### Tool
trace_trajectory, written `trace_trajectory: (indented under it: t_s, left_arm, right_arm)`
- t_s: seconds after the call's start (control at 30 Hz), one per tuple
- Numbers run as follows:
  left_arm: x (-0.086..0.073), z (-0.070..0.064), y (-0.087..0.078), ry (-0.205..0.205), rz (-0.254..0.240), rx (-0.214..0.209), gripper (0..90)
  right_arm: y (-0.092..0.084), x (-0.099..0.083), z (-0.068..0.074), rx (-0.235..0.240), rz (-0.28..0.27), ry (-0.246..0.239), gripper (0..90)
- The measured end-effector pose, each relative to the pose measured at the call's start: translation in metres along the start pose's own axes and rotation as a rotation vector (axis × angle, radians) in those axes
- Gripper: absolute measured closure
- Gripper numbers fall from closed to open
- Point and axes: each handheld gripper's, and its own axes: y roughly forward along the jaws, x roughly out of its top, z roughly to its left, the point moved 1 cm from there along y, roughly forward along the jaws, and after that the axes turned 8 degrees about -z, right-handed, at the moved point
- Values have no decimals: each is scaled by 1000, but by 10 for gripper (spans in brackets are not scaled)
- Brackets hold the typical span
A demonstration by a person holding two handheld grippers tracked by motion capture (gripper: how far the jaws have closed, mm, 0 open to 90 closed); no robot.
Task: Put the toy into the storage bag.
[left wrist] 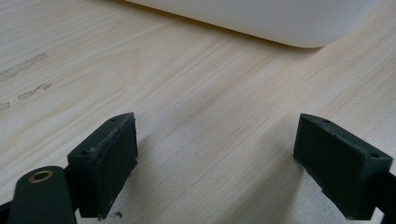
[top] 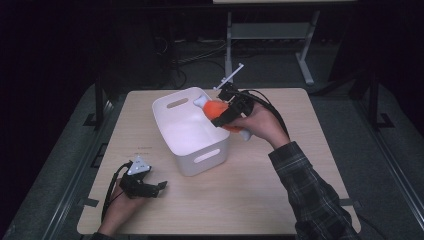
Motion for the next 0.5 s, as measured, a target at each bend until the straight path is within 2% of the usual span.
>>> trace_trajectory:
  t_s: [0.3, 0.5]
  left_arm:
    - [0, 0, 0, 0, 2, 0, 130]
    - [0, 0, 0, -1, -1, 1, 130]
  right_arm:
    - [21, 17, 4, 4, 5, 8, 224]
    - [37, 26, 4, -10, 17, 16, 224]
